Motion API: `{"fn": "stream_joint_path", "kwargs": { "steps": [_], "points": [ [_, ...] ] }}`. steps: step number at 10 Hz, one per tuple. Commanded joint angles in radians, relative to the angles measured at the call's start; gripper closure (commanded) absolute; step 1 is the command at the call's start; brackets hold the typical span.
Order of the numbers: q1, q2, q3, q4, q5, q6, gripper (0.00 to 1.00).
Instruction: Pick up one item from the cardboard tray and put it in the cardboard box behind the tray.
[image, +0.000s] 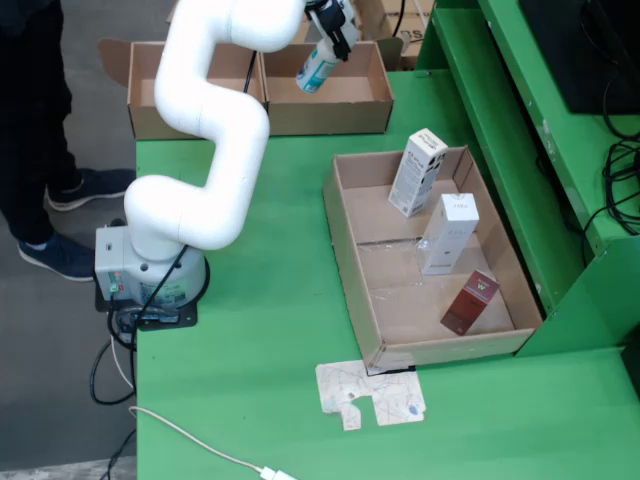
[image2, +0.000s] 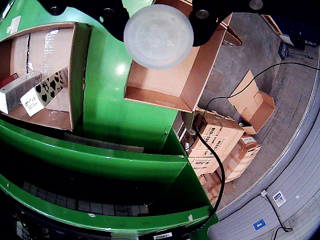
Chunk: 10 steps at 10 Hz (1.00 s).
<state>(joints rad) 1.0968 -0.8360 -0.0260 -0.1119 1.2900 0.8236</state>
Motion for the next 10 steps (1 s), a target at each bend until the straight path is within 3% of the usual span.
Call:
{"fn": "stream_joint_path", "kwargs": {
  "steps": [1, 6, 10],
  "points": [
    [-0.003, 0.029, 0.026, -0.011, 0.006, 0.015, 1.0],
    [0.008, -0.038, 0.026, 0.171, 0.0, 0.033, 1.0],
    [0.019, -0.06, 0.026, 0.213, -0.022, 0.042, 1.0]
  ]
}}
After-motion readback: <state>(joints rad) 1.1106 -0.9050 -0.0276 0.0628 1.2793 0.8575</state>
